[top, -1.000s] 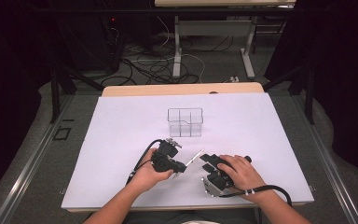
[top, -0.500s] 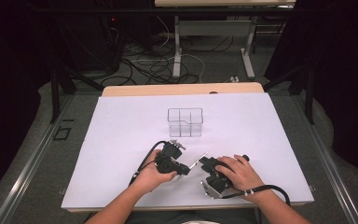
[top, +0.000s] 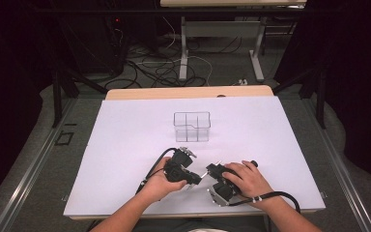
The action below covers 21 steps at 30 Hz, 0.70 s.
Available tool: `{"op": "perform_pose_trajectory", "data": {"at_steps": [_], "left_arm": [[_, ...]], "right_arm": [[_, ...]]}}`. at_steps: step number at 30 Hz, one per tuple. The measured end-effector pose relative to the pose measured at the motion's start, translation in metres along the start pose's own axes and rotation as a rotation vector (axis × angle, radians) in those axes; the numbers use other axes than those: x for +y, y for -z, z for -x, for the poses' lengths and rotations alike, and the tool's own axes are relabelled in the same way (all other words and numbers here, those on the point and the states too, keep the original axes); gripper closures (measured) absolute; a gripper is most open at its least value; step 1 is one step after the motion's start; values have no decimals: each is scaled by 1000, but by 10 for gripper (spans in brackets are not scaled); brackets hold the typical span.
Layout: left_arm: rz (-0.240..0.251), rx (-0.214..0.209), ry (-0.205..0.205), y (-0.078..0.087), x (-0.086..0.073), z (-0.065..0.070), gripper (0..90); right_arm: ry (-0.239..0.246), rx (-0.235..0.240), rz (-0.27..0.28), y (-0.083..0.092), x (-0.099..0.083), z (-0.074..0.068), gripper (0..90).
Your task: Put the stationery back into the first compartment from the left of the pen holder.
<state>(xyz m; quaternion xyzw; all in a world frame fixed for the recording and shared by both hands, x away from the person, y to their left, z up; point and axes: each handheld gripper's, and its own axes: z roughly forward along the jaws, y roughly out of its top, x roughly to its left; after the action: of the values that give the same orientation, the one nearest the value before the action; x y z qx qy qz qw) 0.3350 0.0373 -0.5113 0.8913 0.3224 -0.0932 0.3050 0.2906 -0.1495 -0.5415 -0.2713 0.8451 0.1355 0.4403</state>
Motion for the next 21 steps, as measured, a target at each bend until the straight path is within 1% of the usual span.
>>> {"op": "perform_pose_trajectory", "data": {"at_steps": [4,14,17,19,21], "left_arm": [[1,-2,3,-1,0,0,796],[3,-8,6,-1,0,-1,795],[7,-11,9,-1,0,-1,793],[5,-7,1,0,0,-2,791],[7,-10,6,0,0,-3,777]], "right_arm": [[10,14,-2,-1,0,-1,759],[31,14,-13,0,2,-1,769],[27,14,-13,0,2,-1,771],[27,16,-13,0,1,-2,774],[25,19,-11,0,2,-2,776]]}}
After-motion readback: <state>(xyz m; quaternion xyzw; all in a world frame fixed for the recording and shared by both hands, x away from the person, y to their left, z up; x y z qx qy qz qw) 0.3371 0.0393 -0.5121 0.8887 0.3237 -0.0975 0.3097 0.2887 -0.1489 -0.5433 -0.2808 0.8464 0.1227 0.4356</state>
